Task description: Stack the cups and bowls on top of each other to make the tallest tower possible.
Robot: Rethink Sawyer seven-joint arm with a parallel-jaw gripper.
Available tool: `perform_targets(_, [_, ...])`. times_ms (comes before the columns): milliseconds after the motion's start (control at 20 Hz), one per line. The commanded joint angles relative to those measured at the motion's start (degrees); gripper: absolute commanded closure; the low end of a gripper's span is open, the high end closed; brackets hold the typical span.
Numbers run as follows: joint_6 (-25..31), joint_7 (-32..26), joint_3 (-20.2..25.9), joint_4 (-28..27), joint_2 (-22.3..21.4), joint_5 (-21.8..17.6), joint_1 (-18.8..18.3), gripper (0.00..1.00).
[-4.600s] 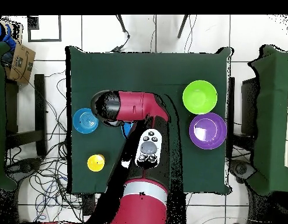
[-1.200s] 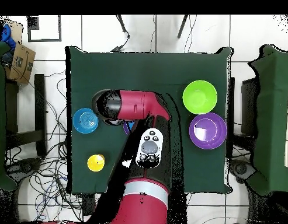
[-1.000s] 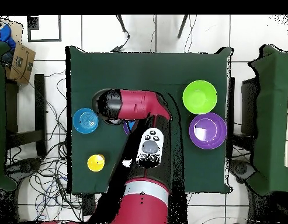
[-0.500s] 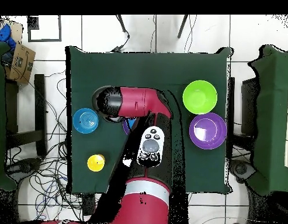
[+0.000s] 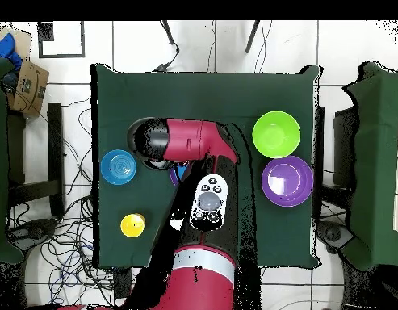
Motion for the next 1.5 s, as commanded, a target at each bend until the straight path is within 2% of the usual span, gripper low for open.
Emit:
perform_targets(50, [6.5, -3.3, 5.1, -3.8, 1.4, -2.1, -1.1, 1.0])
perform_targets(400, [5.3, -2.8, 5.2, -2.9, 1.9, -1.9, -1.3, 1.0])
perform_targets(650, [1.6, -1.8, 5.6, -1.0, 2.4, -1.8, -0.9, 1.0])
perform_targets(1000, [2.2, -2.7, 5.8, -1.5, 2.9, -2.4, -0.6, 1.0])
perform_targets(1500, [0.4, -1.9, 6.6, -0.4, 3.8, -1.6, -1.1, 1.0])
